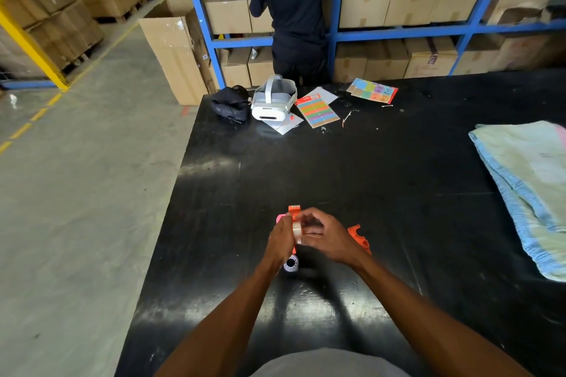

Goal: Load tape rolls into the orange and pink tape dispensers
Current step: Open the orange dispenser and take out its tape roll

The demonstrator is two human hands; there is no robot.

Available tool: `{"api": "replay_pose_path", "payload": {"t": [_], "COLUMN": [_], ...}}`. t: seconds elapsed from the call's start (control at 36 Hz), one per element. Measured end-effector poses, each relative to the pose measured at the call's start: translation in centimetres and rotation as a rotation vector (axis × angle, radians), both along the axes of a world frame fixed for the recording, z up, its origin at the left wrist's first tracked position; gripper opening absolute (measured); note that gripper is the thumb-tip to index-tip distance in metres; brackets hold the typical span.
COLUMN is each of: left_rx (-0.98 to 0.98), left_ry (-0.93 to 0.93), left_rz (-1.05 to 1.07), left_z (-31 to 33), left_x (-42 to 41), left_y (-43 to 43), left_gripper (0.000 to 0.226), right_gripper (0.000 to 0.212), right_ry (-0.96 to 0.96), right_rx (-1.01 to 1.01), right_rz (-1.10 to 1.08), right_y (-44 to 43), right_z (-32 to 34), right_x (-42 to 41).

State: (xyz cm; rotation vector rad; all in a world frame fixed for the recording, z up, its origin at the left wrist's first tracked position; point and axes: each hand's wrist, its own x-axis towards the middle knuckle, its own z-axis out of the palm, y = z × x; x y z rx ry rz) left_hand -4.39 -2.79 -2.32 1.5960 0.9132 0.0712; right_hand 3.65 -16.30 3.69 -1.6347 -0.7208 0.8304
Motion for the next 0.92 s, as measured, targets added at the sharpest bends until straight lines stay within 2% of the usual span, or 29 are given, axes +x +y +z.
{"api": "replay_pose_path", "payload": {"t": [0.06, 0.11, 0.17, 0.31, 0.47, 0.56, 0.67, 0.81, 0.92], "left_rx": [-0.084, -0.173, -0.242, -0.344, -0.277, -0.272, -0.269, -0.279, -0.277], "left_ry": [-0.031, -0.068, -0.141, -0.243, -0.146, -0.064, -0.018, -0.022, 0.000], "left_rz": [0.004, -0.018, -0.061, -0.128, -0.055, -0.044, -0.034, 0.004, 0.033], "left_z": [-0.1, 3.0, 5.2, 4.9, 1.0, -0.6, 2.5, 2.7, 2.1], "left_x": [0.1, -0.2, -0.3, 0.0, 1.4, 1.8, 1.7, 1.7, 2.1], "left_y": [-0.1, -1.0, -1.4, -1.3, -1.2, -1.2, -2.6, -2.7, -2.4], "left_gripper": [0.061, 0.068, 0.068, 0.067, 0.063, 0.071, 0.050, 0.048, 0.044], "right_gripper": [0.047, 0.047, 0.045, 0.047, 0.052, 0.058, 0.062, 0.027, 0.036], "right_ry": [-0.009, -0.045, -0.095, -0.139, -0.190, -0.150, -0.119, -0.185, -0.241], "right_rx": [-0.013, -0.028, -0.037, -0.058, -0.065, -0.056, -0.096, -0.320, -0.591], "right_rz": [-0.008, -0.010, -0.001, -0.005, -0.061, -0.100, -0.204, -0.493, -0.497], "right_y": [0.1, 0.2, 0.2, 0.0, -0.8, -1.2, -2.8, -6.4, -9.0], "right_z": [-0.1, 0.0, 0.5, 0.1, -1.3, -1.9, -2.8, -7.1, -10.8], "right_x": [0.2, 0.2, 0.2, 0.4, -0.2, 0.0, 1.5, 5.0, 6.6]}}
